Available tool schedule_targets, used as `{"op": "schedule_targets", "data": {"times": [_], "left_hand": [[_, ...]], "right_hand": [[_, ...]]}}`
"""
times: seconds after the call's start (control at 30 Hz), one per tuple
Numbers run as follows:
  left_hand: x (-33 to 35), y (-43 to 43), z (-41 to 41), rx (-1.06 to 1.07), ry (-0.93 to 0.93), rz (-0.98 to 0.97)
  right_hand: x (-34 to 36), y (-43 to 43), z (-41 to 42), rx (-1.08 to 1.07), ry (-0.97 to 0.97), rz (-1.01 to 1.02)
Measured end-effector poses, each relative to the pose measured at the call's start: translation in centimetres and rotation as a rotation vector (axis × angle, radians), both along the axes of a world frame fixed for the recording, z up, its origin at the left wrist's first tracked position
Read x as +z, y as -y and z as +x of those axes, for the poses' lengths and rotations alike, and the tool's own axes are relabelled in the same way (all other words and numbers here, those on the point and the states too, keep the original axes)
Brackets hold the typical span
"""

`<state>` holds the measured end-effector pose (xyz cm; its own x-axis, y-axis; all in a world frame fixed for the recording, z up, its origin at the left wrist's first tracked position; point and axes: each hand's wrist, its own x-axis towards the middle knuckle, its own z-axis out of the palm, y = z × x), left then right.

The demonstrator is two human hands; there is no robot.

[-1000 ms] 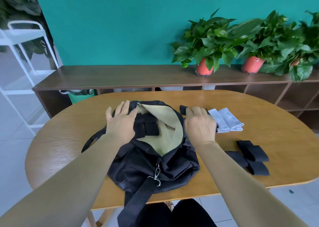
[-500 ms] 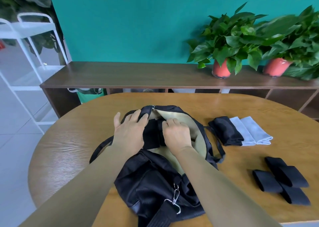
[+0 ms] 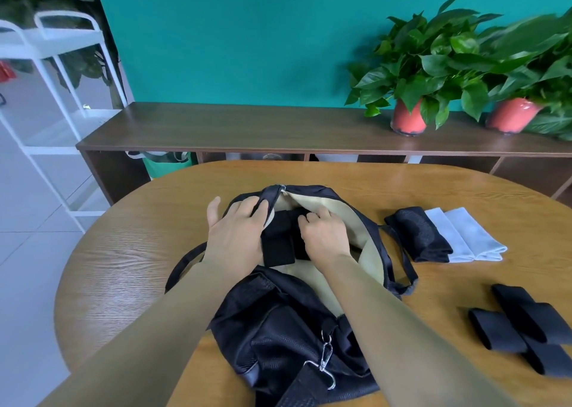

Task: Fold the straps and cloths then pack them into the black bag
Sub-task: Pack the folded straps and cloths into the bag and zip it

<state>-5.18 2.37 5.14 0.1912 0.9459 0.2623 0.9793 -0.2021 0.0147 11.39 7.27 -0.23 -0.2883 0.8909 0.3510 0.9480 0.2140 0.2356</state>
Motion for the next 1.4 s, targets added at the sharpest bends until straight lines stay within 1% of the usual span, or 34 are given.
{"op": "schedule_targets", "data": {"times": [0.2, 0.27, 0.3, 0.4, 0.5, 0.57, 0.7, 0.8, 0.87, 0.97, 1.03, 1.13, 1.2, 1.27, 1.4], "left_hand": [[-0.1, -0.1, 0.0, 0.005, -0.032, -0.002], [0.0, 0.0, 0.0, -0.002, -0.041, -0.01], [0.1, 0.1, 0.0, -0.007, -0.044, -0.013], [0.3, 0.4, 0.2, -0.021, -0.043, -0.013], [0.5, 1.1, 0.5, -0.024, -0.066, -0.019], [0.7, 1.9, 1.1, -0.026, -0.079, -0.024], [1.0, 3.8, 2.9, -0.042, -0.073, -0.035], [1.0, 4.9, 4.6, -0.056, -0.076, -0.041], [0.9, 5.6, 5.8, -0.063, -0.09, -0.043], [0.9, 6.4, 7.6, -0.075, -0.107, -0.029], [1.0, 6.9, 8.7, -0.083, -0.112, -0.02], [1.3, 7.4, 10.0, -0.089, -0.133, -0.03], [1.5, 7.7, 10.4, -0.087, -0.145, -0.038], [1.7, 8.0, 10.7, -0.084, -0.155, -0.043], [1.8, 8.1, 10.3, -0.065, -0.187, -0.049]], "right_hand": [[0.1, 0.0, -0.5, 0.018, 0.066, 0.015], [0.3, 0.0, -0.3, 0.016, 0.09, -0.022], [0.6, 0.3, -0.2, 0.016, 0.095, -0.042], [1.6, 1.2, 0.2, 0.033, 0.082, -0.017], [3.0, 2.8, 0.4, -0.003, 0.109, -0.038], [3.8, 4.1, 1.1, 0.0, 0.094, 0.014], [4.1, 7.3, 3.8, 0.033, 0.043, 0.204], [3.5, 10.5, 7.3, 0.002, -0.037, 0.292], [2.8, 13.0, 10.1, -0.035, -0.093, 0.314], [1.2, 16.4, 14.5, -0.128, -0.103, 0.279], [0.0, 18.2, 17.2, -0.26, -0.08, 0.209], [-1.4, 19.7, 19.7, -0.489, -0.069, 0.033], [-2.2, 20.3, 20.2, -0.587, -0.079, -0.101], [-2.8, 20.4, 20.2, -0.589, -0.112, -0.146], [-1.9, 20.6, 18.8, -0.465, -0.098, -0.182]]}}
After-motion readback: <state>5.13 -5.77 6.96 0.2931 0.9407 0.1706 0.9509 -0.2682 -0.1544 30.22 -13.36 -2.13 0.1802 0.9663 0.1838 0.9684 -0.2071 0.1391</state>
